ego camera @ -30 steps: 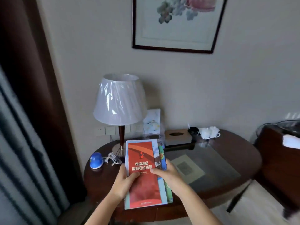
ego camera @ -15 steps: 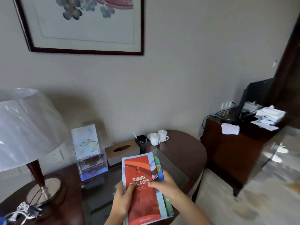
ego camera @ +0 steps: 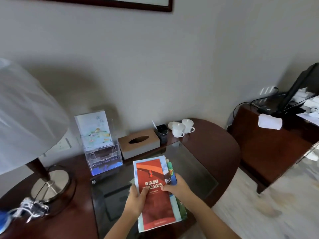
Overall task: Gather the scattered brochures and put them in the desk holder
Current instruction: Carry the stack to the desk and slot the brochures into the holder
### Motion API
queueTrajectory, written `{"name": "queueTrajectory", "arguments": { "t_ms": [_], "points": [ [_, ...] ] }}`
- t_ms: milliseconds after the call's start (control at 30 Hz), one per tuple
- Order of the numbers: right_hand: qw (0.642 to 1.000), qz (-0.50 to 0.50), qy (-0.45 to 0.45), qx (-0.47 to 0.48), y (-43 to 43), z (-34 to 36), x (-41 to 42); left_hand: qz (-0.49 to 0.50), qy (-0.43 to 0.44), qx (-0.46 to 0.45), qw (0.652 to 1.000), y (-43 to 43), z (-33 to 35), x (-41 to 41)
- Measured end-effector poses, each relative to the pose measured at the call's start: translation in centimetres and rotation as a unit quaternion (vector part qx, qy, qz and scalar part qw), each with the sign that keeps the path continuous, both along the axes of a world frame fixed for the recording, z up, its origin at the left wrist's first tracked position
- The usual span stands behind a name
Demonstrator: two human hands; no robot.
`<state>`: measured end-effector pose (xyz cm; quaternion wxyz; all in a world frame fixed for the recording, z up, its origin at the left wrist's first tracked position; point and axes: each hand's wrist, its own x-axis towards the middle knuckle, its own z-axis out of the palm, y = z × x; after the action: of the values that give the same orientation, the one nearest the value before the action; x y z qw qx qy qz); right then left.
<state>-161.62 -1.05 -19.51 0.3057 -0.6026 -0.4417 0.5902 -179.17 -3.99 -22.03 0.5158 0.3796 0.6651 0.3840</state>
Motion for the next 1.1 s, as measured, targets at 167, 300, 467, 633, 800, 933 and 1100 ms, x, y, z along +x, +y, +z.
{"name": "queueTrajectory", "arguments": {
  "t_ms": [167, 300, 467, 633, 800, 933, 1100],
  "points": [
    [0.998, 0.056, -0.005, -0.01, 2.6, -2.6, -3.2, -0.011, 0.016, -0.042, 0.999, 1.9, -2.8, -3.8],
    [0.996, 0.088, -0.004, -0.026, 3.1, -5.0, -5.3, -0.021, 0.104, -0.085, 0.991, 1.8, -4.9, -5.6],
    [0.991, 0.12, -0.018, -0.058, 3.0, -9.0, -6.6, -0.006, 0.168, -0.125, 0.978, -0.1, -8.0, -6.2],
    [0.989, 0.115, -0.031, -0.083, 4.2, -11.4, -7.4, 0.036, 0.177, -0.135, 0.974, 0.1, -9.6, -6.2],
    [0.99, 0.109, -0.046, -0.071, 6.8, -12.3, -6.2, 0.084, 0.167, -0.121, 0.975, 2.9, -10.1, -4.5],
    [0.992, 0.101, -0.06, -0.054, 8.9, -12.2, -3.6, 0.084, 0.164, -0.122, 0.975, 5.0, -10.2, -1.6],
    [0.988, 0.124, -0.088, -0.04, 11.6, -12.7, 0.3, 0.099, 0.162, -0.136, 0.972, 7.3, -10.7, 2.3]
  ]
}}
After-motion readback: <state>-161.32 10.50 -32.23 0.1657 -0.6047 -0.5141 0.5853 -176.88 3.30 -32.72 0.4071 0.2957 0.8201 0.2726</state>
